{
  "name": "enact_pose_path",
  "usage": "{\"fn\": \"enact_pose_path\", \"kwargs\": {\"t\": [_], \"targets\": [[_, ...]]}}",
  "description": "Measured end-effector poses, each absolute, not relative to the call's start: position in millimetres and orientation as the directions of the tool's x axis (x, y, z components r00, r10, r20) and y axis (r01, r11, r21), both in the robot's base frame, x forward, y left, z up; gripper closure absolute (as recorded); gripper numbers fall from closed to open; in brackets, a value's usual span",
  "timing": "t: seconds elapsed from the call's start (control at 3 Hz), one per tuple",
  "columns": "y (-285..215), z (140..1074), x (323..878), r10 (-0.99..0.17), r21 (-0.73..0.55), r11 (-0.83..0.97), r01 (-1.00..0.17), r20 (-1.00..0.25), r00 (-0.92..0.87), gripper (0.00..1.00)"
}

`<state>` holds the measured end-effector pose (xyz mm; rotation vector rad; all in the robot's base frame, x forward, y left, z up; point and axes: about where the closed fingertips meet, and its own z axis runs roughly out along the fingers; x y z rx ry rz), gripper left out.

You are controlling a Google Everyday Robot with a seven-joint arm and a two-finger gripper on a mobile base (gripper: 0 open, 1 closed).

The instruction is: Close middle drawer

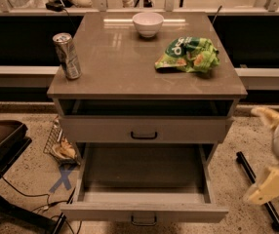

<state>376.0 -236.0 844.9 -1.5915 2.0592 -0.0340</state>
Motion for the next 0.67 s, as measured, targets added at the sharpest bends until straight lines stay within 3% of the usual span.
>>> {"fn": "enact_pose_path", "kwargs": {"t": [0.67], "targets": [[-235.2,796.8,371.7,-0.911,-0.350,0.317,-0.881,-0.371,-0.180,0.00]]}}
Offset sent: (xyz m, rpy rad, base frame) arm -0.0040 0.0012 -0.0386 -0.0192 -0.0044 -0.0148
